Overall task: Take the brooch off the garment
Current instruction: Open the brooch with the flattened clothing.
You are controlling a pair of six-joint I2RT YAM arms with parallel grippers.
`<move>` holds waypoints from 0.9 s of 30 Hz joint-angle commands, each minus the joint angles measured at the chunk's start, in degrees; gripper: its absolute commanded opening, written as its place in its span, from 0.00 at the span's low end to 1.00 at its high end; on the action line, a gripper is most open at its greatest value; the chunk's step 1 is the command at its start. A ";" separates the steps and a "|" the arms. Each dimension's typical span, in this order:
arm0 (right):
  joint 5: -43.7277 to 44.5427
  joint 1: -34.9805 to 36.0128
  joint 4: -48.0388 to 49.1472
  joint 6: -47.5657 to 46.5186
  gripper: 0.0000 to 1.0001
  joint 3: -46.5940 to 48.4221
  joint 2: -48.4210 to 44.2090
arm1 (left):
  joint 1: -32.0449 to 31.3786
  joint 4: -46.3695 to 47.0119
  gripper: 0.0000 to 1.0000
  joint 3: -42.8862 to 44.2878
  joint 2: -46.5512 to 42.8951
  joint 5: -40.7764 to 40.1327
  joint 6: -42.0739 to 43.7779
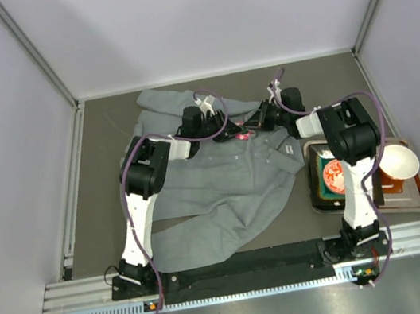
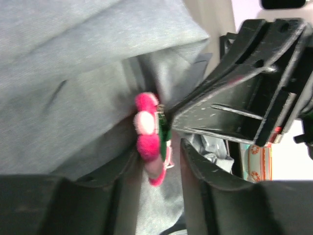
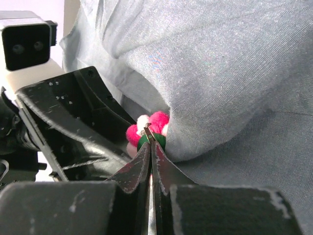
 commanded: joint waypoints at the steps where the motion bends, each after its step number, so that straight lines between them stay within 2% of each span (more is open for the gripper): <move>1: -1.11 -0.32 3.86 1.74 0.00 0.38 1.01 | 0.12 1.85 0.43 0.27 -1.77 -0.55 1.23; 3: -1.11 -0.32 4.65 2.26 0.00 -0.15 0.83 | 0.12 1.68 0.40 1.23 -1.51 -0.73 1.14; 7: -0.32 -0.32 6.06 3.14 0.00 -1.56 -0.05 | 0.12 0.09 0.25 2.99 0.16 -0.73 0.79; 12: -0.14 -0.32 7.47 3.76 0.00 -2.87 -1.19 | 0.12 0.09 0.20 2.73 0.50 -2.40 0.62; 13: 0.21 -0.32 7.47 3.76 0.00 -3.14 -1.45 | 0.12 -0.17 0.16 2.82 0.60 -2.66 0.62; 14: 0.47 -0.32 7.38 3.67 0.00 -3.49 -2.15 | 0.12 -0.26 0.06 3.08 0.68 -2.84 0.79; 17: 1.53 -0.50 5.10 1.39 0.00 -3.93 -3.47 | 0.20 -0.70 0.00 3.26 1.12 -2.84 0.97; 18: 1.70 -0.41 4.75 0.52 0.00 -3.84 -3.74 | 0.12 -0.79 0.00 3.17 1.12 -2.76 1.05; 22: 2.32 -0.50 3.26 -1.95 0.11 -3.14 -4.35 | 0.12 -1.49 0.00 2.82 0.95 -2.93 1.58; 27: 3.73 -0.50 -0.52 -5.56 0.13 -0.34 -4.45 | 0.12 -1.93 0.00 2.90 1.12 -2.23 1.93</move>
